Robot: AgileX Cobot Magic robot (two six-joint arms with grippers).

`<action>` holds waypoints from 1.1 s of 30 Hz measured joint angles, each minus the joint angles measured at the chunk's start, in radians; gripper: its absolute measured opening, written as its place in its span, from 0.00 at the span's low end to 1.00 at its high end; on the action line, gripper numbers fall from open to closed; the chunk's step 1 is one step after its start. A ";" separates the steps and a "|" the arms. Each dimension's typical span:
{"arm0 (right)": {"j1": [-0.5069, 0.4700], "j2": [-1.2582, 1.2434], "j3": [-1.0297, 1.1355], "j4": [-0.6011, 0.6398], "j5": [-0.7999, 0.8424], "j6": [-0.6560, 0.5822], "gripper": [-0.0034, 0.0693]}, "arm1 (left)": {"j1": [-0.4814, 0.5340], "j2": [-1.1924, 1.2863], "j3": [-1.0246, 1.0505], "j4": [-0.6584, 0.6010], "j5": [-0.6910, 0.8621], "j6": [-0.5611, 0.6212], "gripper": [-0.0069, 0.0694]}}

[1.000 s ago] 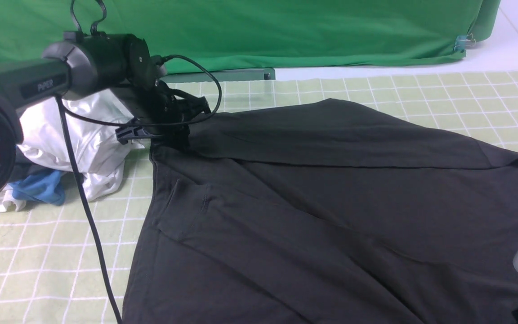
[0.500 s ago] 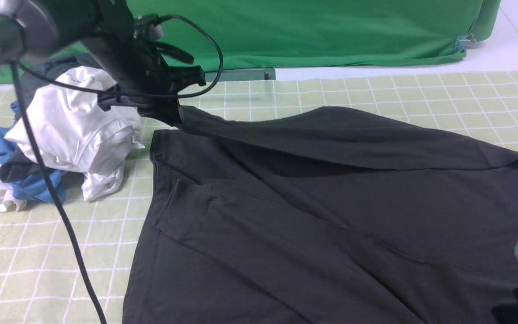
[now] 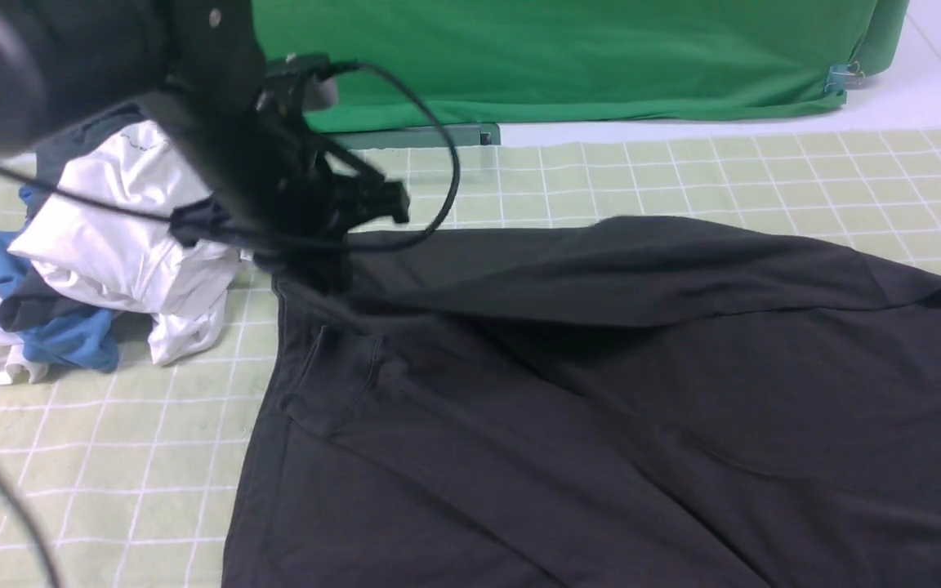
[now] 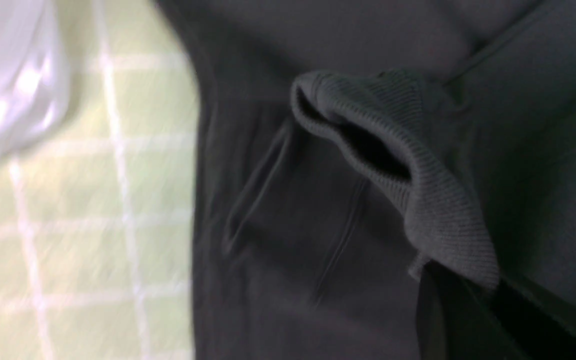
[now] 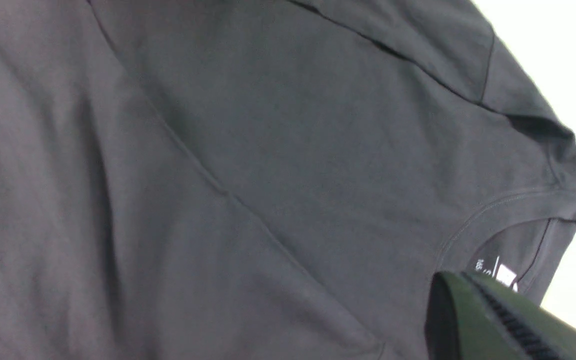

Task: Fold a long-sleeved shirt over a green coffee tablecloth.
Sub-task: 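Fold the left side of the dark shirt inward over its body with the left gripper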

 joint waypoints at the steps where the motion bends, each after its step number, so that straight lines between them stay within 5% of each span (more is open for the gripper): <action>1: 0.000 0.003 0.000 0.000 0.000 0.000 0.04 | -0.007 -0.025 0.030 0.006 0.001 -0.011 0.13; 21: 0.000 0.007 0.000 0.008 0.002 0.011 0.05 | -0.136 -0.226 0.422 -0.002 -0.038 -0.090 0.15; 25: 0.000 0.007 0.000 0.010 0.000 0.011 0.05 | -0.154 -0.226 0.430 -0.002 -0.043 -0.090 0.22; 33: 0.000 0.007 0.000 0.027 -0.001 0.011 0.06 | -0.159 -0.226 0.430 0.023 0.036 -0.089 0.63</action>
